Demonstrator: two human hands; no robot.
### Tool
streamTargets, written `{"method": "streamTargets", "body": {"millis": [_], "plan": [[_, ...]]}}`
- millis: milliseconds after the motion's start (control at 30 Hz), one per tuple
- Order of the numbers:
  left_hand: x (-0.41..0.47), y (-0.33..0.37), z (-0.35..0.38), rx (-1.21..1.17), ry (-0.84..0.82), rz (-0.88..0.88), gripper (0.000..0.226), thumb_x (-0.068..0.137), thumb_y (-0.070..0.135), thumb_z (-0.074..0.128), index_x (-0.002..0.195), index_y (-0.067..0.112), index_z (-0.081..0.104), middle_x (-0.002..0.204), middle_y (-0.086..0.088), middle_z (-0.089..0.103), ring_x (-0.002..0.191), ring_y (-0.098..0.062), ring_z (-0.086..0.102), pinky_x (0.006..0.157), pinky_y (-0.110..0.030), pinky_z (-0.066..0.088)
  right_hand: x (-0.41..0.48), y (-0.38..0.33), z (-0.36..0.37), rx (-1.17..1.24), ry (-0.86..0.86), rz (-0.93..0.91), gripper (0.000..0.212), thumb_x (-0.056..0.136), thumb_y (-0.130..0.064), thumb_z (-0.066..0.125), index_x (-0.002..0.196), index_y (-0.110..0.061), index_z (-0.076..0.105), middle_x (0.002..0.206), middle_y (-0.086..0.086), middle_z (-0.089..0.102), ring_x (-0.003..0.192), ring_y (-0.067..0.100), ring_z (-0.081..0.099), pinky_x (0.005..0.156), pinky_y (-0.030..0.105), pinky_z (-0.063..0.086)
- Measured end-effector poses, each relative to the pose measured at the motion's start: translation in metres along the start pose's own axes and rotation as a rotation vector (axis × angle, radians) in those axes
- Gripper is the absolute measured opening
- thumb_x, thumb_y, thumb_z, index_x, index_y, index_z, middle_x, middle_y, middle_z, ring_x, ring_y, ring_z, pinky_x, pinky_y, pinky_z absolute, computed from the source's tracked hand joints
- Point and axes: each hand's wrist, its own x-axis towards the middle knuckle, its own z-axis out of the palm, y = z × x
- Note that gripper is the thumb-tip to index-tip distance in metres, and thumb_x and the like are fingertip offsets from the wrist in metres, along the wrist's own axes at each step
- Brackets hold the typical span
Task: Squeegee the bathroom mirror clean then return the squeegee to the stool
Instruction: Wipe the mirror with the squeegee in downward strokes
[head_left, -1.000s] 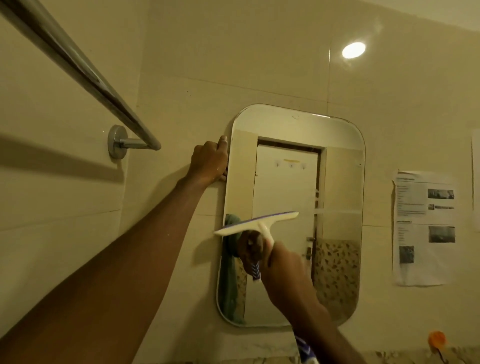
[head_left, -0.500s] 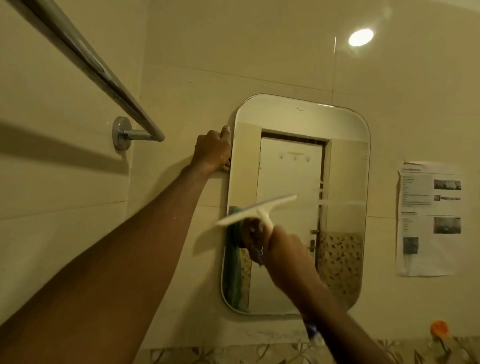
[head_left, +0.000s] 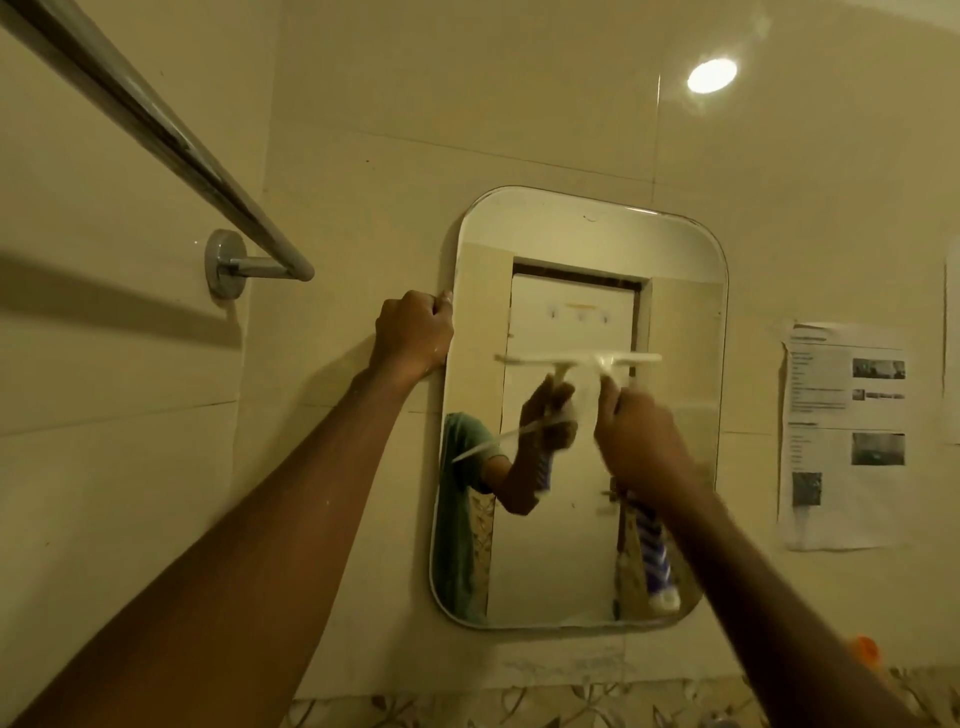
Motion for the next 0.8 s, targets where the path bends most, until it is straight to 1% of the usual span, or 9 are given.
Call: {"method": "streamTargets", "body": {"millis": [100, 233, 333, 433, 500, 567, 600, 667, 800], "plan": [[-0.004, 0.000, 0.001, 0.004, 0.002, 0.004, 0.049, 0.101, 0.038, 0.037, 0.068, 0.008, 0.058, 0.077, -0.017, 0.067, 0.076, -0.033, 0.066, 0.075, -0.045, 0.055, -0.044, 0.019, 0.017, -0.068, -0.058, 0.025, 0.042, 0.103, -0.038, 0.030, 0.083, -0.014, 0.058, 0.060, 0.000, 0.058, 0.039, 0.006, 0.050, 0.034, 0.013, 0.036], [-0.012, -0.002, 0.003, 0.096, 0.013, 0.035, 0.048, 0.102, 0.036, 0.036, 0.075, 0.004, 0.060, 0.079, -0.016, 0.064, 0.075, -0.027, 0.056, 0.066, -0.034, 0.042, -0.006, 0.004, -0.023, -0.055, -0.045, 0.031, 0.045, 0.104, -0.038, 0.030, 0.078, -0.012, 0.055, 0.060, 0.003, 0.053, 0.041, 0.010, 0.047, 0.036, 0.018, 0.036], [-0.013, -0.008, 0.006, 0.080, 0.026, 0.057, 0.049, 0.101, 0.036, 0.037, 0.075, 0.003, 0.062, 0.079, -0.019, 0.067, 0.075, -0.035, 0.064, 0.073, -0.042, 0.055, 0.034, -0.005, -0.045, 0.055, 0.097, -0.034, 0.049, 0.105, -0.038, 0.029, 0.077, -0.008, 0.055, 0.058, 0.005, 0.052, 0.037, 0.012, 0.047, 0.034, 0.020, 0.039], [-0.015, -0.008, 0.005, 0.074, 0.034, 0.058, 0.049, 0.101, 0.037, 0.038, 0.078, 0.003, 0.063, 0.079, -0.019, 0.068, 0.076, -0.035, 0.066, 0.075, -0.045, 0.057, 0.003, 0.023, -0.012, 0.036, 0.094, -0.006, 0.051, 0.104, -0.040, 0.026, 0.075, -0.012, 0.056, 0.056, 0.002, 0.055, 0.037, 0.006, 0.048, 0.035, 0.018, 0.040], [-0.017, -0.005, 0.003, 0.084, 0.026, 0.060, 0.049, 0.101, 0.038, 0.038, 0.080, 0.002, 0.064, 0.081, -0.019, 0.068, 0.079, -0.035, 0.066, 0.074, -0.042, 0.055, -0.037, 0.046, 0.011, -0.012, 0.053, 0.004, 0.053, 0.103, -0.042, 0.025, 0.074, -0.013, 0.058, 0.057, 0.004, 0.060, 0.042, 0.011, 0.057, 0.042, 0.030, 0.052], [-0.020, -0.002, 0.002, 0.123, 0.022, 0.064, 0.051, 0.102, 0.038, 0.037, 0.086, -0.001, 0.066, 0.085, -0.020, 0.068, 0.085, -0.035, 0.063, 0.071, -0.037, 0.047, -0.050, 0.052, 0.010, -0.028, -0.010, 0.022, 0.053, 0.104, -0.041, 0.026, 0.076, -0.011, 0.059, 0.059, 0.007, 0.061, 0.044, 0.016, 0.057, 0.045, 0.035, 0.055], [-0.023, -0.003, 0.003, 0.142, 0.023, 0.065, 0.051, 0.102, 0.038, 0.037, 0.089, -0.002, 0.067, 0.087, -0.021, 0.068, 0.087, -0.035, 0.062, 0.071, -0.037, 0.045, -0.043, 0.050, 0.002, -0.029, -0.030, 0.037, 0.052, 0.104, -0.041, 0.027, 0.077, -0.010, 0.060, 0.059, 0.007, 0.059, 0.044, 0.016, 0.054, 0.043, 0.031, 0.051], [-0.026, -0.005, 0.005, 0.145, 0.027, 0.059, 0.053, 0.101, 0.040, 0.038, 0.093, -0.002, 0.068, 0.090, -0.021, 0.069, 0.087, -0.036, 0.063, 0.074, -0.040, 0.050, -0.014, 0.040, -0.026, -0.004, -0.014, 0.028, 0.051, 0.104, -0.041, 0.030, 0.076, -0.008, 0.058, 0.058, 0.006, 0.052, 0.045, 0.016, 0.047, 0.043, 0.028, 0.044], [-0.025, -0.010, 0.005, 0.119, 0.028, 0.035, 0.053, 0.100, 0.043, 0.040, 0.091, 0.000, 0.069, 0.087, -0.020, 0.070, 0.083, -0.036, 0.065, 0.077, -0.045, 0.055, 0.048, 0.024, -0.072, 0.032, 0.106, -0.008, 0.048, 0.104, -0.040, 0.030, 0.073, -0.010, 0.051, 0.058, 0.005, 0.049, 0.041, 0.016, 0.046, 0.040, 0.027, 0.044]]}}
